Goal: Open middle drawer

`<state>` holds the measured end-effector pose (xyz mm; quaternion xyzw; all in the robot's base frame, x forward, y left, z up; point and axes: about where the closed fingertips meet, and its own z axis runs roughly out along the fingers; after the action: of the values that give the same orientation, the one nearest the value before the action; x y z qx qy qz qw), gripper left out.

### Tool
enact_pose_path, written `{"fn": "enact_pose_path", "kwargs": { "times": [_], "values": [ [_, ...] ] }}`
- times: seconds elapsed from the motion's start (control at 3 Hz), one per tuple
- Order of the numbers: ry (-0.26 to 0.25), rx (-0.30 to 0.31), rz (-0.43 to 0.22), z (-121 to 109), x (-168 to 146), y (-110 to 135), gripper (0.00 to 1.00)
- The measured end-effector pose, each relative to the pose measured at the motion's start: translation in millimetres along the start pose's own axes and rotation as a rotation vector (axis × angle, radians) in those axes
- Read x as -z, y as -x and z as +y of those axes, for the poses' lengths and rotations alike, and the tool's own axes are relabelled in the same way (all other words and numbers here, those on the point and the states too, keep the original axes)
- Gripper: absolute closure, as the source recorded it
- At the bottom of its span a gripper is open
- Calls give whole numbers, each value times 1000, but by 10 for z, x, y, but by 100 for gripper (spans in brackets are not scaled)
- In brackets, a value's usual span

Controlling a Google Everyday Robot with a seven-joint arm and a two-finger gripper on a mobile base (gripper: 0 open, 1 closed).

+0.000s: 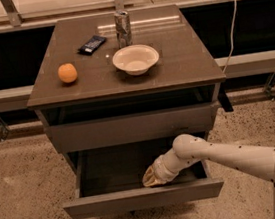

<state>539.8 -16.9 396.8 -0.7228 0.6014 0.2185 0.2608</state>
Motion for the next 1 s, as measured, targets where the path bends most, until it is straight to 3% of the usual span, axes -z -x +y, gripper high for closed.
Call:
{"fn": "enact_pose_path", "kwargs": {
  "times": [0.33, 1.0],
  "values": [
    [28, 34, 3, 57, -51, -13, 100],
    [106, 123, -7, 362, 137, 63, 100]
  ]
}}
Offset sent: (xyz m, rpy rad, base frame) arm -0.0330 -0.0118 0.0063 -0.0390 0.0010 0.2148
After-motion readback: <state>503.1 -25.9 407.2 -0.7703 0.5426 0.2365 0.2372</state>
